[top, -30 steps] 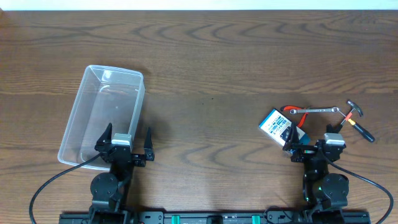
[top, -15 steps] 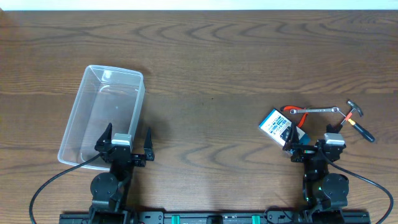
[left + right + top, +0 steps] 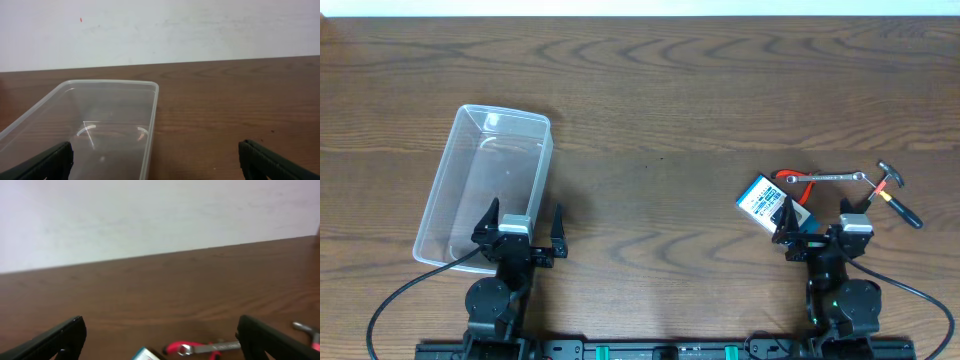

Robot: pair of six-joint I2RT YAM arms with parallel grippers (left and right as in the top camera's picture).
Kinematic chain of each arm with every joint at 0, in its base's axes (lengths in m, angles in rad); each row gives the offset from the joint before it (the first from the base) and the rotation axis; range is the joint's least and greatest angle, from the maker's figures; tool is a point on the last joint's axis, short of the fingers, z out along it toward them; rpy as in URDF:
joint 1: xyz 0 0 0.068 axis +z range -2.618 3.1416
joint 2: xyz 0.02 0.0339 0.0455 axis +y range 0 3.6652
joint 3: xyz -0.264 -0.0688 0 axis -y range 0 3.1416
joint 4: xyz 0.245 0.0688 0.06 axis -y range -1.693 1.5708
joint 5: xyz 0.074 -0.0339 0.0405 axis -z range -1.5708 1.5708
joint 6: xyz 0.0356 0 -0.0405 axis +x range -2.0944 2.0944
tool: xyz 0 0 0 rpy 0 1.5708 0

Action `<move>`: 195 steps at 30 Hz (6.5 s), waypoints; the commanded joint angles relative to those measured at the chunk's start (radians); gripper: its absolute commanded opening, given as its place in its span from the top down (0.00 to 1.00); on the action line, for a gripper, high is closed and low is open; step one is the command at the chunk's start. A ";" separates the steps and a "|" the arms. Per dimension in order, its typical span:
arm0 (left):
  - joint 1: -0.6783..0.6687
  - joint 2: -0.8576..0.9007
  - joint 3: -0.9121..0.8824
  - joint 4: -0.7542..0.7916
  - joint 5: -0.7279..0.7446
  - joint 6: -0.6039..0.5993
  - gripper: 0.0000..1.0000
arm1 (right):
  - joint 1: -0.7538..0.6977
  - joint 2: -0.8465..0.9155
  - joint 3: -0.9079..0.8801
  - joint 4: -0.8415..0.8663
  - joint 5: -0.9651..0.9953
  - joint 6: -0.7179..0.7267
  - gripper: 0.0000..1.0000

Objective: Pack container

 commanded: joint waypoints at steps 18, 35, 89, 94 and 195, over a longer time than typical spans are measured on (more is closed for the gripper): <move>0.010 0.663 0.674 -0.145 -0.163 -0.192 0.02 | 0.009 0.630 0.575 -0.143 -0.214 -0.182 0.01; 0.037 1.351 1.458 -0.969 -0.157 -0.193 0.02 | 0.009 1.112 1.020 -0.638 -0.258 -0.182 0.05; -0.402 1.917 1.472 -0.925 -0.055 0.022 0.94 | 0.009 1.112 1.020 -0.664 -0.257 -0.178 0.29; -0.207 1.798 1.513 -0.932 -0.119 -0.148 0.94 | 0.009 1.112 1.020 -0.668 -0.256 -0.178 0.30; 0.082 1.864 1.411 -0.963 0.127 -0.260 0.94 | 0.009 1.102 1.020 -0.644 -0.238 -0.178 0.29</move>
